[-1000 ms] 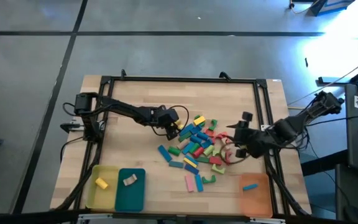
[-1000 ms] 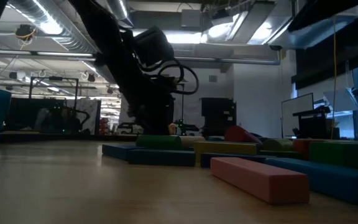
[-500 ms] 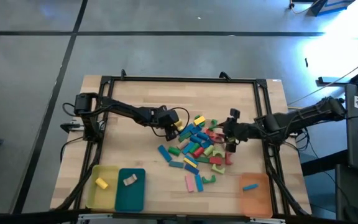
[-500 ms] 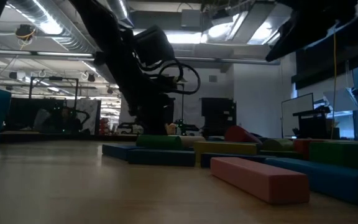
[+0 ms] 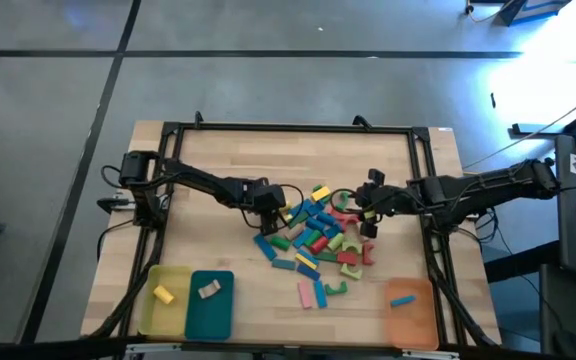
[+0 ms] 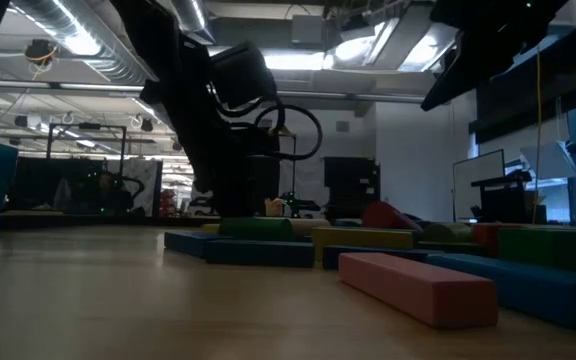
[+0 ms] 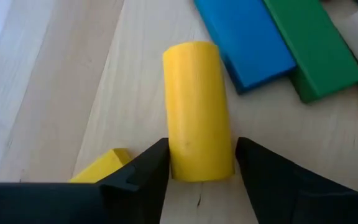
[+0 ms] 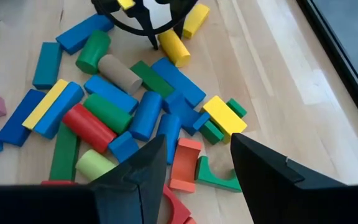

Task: Sort blocks by size
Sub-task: Put the yellow cylindrical block into the yellow bin

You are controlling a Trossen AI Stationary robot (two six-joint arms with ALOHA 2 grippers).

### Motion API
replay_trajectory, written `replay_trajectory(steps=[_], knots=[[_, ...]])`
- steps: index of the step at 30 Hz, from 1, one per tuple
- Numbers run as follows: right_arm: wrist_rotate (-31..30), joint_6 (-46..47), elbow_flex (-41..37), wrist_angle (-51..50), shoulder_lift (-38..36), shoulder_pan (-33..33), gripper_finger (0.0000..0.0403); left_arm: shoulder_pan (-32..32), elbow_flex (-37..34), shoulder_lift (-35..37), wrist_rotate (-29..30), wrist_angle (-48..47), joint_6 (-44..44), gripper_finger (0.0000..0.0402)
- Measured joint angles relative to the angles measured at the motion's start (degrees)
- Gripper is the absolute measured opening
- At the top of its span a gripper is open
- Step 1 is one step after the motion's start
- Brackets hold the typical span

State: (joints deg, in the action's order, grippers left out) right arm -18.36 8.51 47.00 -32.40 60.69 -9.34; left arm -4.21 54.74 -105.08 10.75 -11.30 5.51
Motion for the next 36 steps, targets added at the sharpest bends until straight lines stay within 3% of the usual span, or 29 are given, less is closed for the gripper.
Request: replay_trajectory(steps=[10, 20, 27, 36], knots=[[0.01, -0.68, 0.0, 0.26, 0.0, 0.02, 0.0182, 0.0, -0.08, -0.02, 0.49, 1.52, 0.31, 0.0117], [0.0, -1.57, 0.02, 2.81, 0.78, 0.02, 0.0182, -0.13, 1.63, 5.06, 1.11, 0.31, 0.29, 0.0117], [-0.06, -1.6, 0.04, 5.83, 5.12, 0.02, 0.0182, -0.07, 2.82, 14.74, -2.12, -11.18, 0.35, 0.012], [-1.23, -1.63, 0.02, 16.69, 13.01, 0.02, 0.0182, 4.13, 2.89, 30.55, -15.85, -39.11, 11.02, 0.0124]])
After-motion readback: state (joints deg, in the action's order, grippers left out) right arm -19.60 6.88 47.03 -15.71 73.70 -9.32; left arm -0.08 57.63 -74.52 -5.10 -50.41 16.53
